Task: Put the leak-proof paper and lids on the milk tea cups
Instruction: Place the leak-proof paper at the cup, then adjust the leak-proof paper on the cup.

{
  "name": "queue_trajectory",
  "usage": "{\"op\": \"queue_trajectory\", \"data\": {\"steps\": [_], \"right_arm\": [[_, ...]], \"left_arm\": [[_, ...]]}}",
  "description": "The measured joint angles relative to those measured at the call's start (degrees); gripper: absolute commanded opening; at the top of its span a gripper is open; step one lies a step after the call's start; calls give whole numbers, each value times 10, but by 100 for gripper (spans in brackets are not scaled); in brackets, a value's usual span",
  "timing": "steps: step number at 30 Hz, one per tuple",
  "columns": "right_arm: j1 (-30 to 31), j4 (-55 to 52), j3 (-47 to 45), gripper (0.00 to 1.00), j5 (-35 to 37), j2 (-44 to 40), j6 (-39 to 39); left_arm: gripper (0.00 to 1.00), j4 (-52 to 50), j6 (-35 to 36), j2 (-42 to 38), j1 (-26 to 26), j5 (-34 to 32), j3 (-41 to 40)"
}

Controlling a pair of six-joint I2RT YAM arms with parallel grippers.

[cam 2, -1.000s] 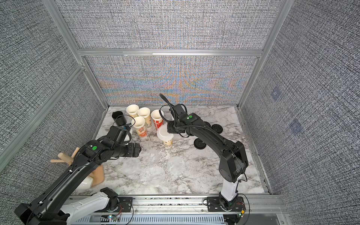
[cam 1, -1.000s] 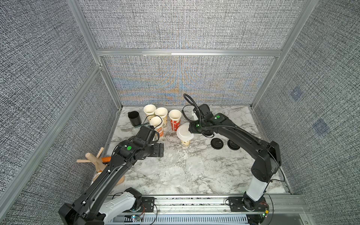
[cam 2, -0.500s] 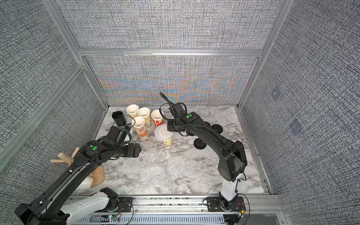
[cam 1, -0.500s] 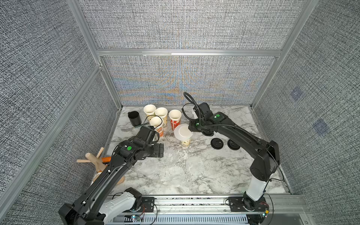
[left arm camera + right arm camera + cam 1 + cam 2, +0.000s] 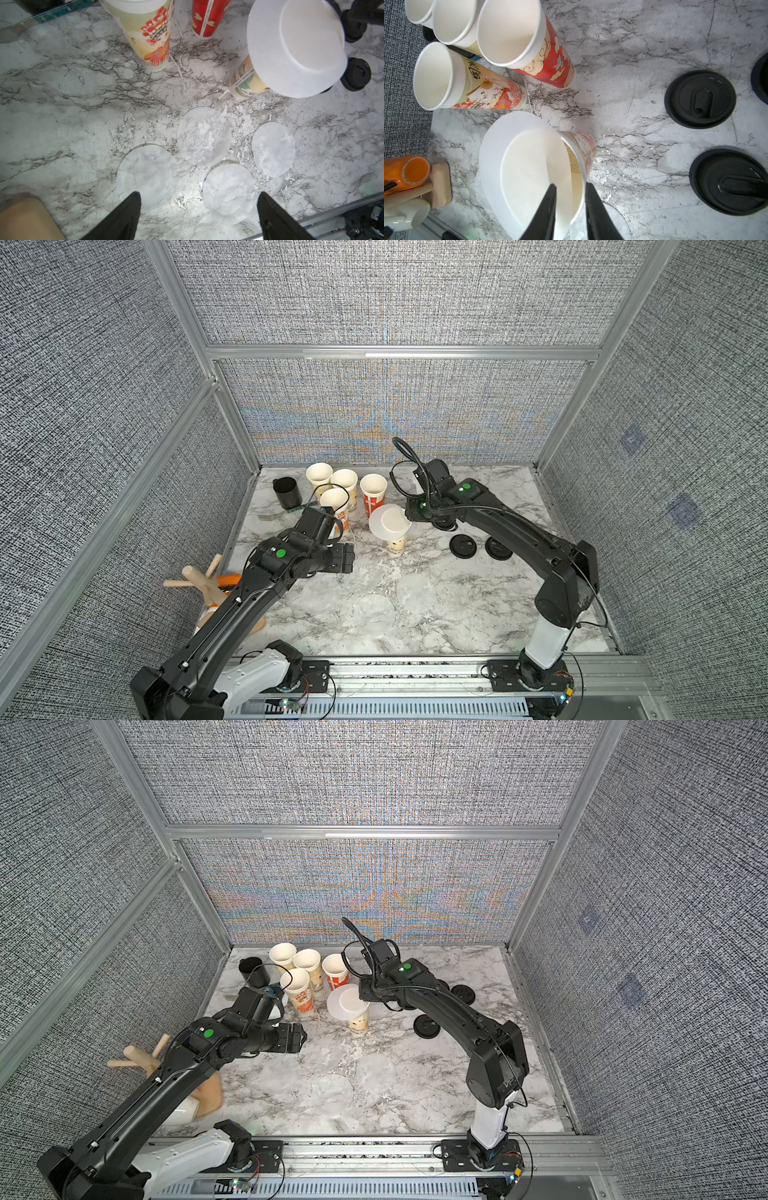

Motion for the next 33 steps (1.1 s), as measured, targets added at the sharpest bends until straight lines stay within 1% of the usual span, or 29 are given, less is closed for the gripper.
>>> {"op": "queue_trajectory", "data": {"steps": [4, 6, 9, 14, 19, 25, 33], "right_arm": [[-4, 1, -12, 28, 0, -28, -7], [-9, 0, -32, 28, 0, -56, -10], [-21, 8, -81, 28, -2, -113, -17], [-54, 26, -178, 28, -16, -221, -39], [-88, 40, -259, 28, -40, -297, -55], [-104, 52, -312, 28, -59, -340, -63], [-112, 58, -330, 28, -67, -356, -64]], "left_arm": [[73, 46, 0, 23, 0, 43, 7], [68, 77, -5, 35, 0, 64, 9], [66, 119, -21, 56, 0, 83, 9], [66, 158, -62, 98, 2, 81, 18], [66, 202, -90, 130, 7, 78, 19], [66, 272, -121, 156, 27, 85, -6], [65, 375, -155, 181, 59, 143, -40]]}}
